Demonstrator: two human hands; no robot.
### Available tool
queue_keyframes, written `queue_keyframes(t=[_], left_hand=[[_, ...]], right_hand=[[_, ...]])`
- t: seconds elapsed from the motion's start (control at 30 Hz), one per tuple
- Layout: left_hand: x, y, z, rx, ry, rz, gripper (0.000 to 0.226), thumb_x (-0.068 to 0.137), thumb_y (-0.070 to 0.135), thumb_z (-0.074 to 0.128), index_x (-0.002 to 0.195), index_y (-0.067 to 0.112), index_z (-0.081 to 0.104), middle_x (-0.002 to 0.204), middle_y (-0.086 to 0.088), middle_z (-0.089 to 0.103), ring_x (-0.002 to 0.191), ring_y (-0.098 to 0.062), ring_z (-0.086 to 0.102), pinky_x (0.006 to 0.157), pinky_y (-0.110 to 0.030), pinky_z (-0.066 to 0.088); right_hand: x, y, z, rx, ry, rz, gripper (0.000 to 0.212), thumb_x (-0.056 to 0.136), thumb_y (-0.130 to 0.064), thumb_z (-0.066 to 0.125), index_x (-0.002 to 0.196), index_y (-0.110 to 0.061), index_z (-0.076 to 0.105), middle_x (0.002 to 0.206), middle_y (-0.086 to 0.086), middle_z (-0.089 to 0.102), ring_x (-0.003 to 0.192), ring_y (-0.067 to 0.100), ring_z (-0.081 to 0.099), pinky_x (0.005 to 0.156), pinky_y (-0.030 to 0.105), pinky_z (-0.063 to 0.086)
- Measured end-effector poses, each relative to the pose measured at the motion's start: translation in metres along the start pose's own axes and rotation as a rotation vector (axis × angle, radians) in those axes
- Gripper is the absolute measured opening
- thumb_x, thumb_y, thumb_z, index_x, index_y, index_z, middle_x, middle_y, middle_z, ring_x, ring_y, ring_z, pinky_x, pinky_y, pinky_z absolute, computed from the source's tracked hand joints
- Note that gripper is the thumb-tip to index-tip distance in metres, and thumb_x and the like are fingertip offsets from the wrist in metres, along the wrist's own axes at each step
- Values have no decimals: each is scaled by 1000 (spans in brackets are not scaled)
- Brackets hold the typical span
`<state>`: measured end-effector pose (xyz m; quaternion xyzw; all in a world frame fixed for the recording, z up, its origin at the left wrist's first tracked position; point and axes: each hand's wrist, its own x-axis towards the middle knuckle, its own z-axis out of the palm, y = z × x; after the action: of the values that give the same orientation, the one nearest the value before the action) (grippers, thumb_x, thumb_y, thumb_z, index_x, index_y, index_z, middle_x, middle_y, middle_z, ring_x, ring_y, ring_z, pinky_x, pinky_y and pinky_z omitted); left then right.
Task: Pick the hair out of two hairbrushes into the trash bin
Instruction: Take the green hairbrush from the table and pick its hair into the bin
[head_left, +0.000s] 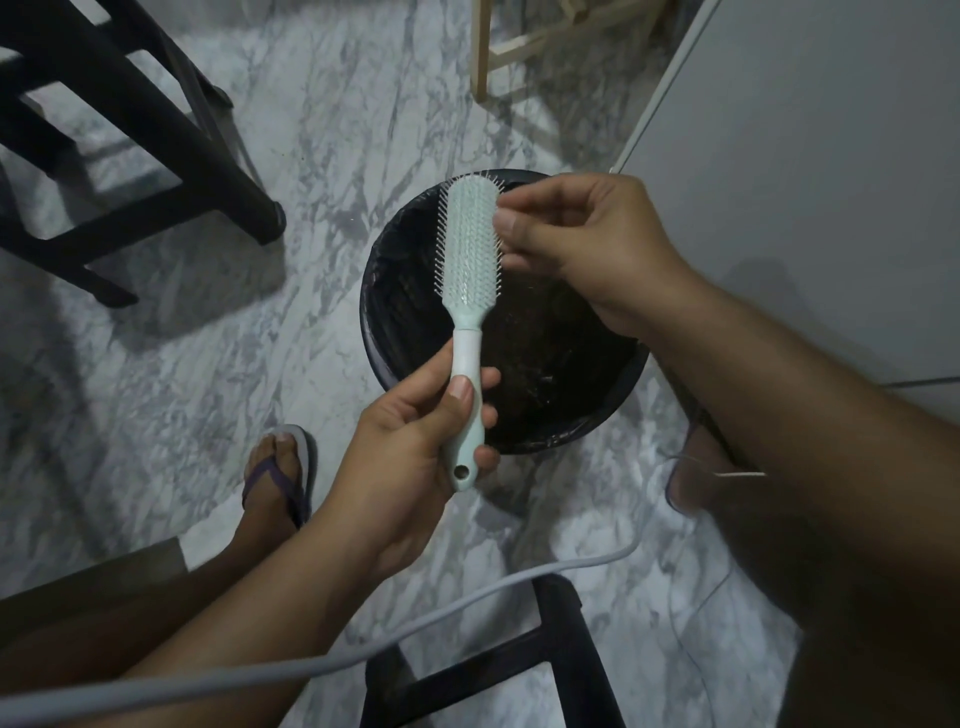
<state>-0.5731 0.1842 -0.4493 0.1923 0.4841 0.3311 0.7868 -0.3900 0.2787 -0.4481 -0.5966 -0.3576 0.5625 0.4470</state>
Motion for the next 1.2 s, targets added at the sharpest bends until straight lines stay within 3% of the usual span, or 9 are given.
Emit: queue_keyframes(t=[0.17,0.33,0.4,0.53,0.77,0.87,1.0,1.1,1.2], left_hand=[[2,4,2,3,-1,17,45,86,15,60,131,20,65,103,-3,71,75,-12,57,58,-25,46],[0,1,-2,-22,26,20,46,86,14,59,131,19,65,104,-3,68,75,-13,56,58,-27,47],[-1,1,-5,-7,25,25,47,86,14,59,132,19,64,104,-3,68,75,-13,57,59,-27,47],[0,-1,-4,43,26,26,45,88,15,59,133,21,64,103,-2,69,75,-12,57,59,-27,48],[-1,-9,-3,126,68,62,52,83,20,62,134,25,62,104,0,70,79,-13,57,63,-29,49],[1,-11,-5,131,100,56,45,90,13,60,134,24,62,106,-2,70,79,-14,57,63,-30,49],[0,-17,-6,145,100,41,41,96,9,57,134,25,63,106,-3,70,80,-15,57,63,-29,50],[1,-18,-5,155,104,35,42,95,10,58,134,25,63,105,-2,71,79,-14,57,63,-29,50],[2,-17,-3,159,106,16,41,97,11,56,134,26,63,104,1,72,77,-12,58,62,-28,49]], right_hand=[[4,2,1,68,40,-11,12,89,0,70,101,3,71,81,11,71,74,17,69,70,28,63],[16,-8,-16,37,285,-46,19,97,-6,61,112,4,66,87,8,72,71,10,71,69,25,61],[13,-8,-15,0,193,68,25,102,-7,51,121,5,62,94,11,73,77,14,73,69,28,63],[-5,0,2,101,-278,295,33,101,-16,55,126,6,60,112,20,72,95,24,73,74,33,63],[0,-6,-9,-197,-157,106,24,85,-13,76,100,5,74,80,14,77,66,17,74,63,28,64],[7,-9,-14,-236,35,-8,25,91,-18,73,98,5,72,74,6,74,47,5,58,52,23,58],[16,-14,-26,-374,243,-173,30,97,-34,62,78,-12,70,58,-3,62,44,3,50,50,22,49],[4,-6,-15,-627,3,-325,27,91,-37,70,82,-12,71,71,11,68,56,14,57,56,26,48],[-6,4,-4,-866,-203,-374,25,80,-40,80,94,-21,70,81,-2,68,59,4,56,61,20,48]])
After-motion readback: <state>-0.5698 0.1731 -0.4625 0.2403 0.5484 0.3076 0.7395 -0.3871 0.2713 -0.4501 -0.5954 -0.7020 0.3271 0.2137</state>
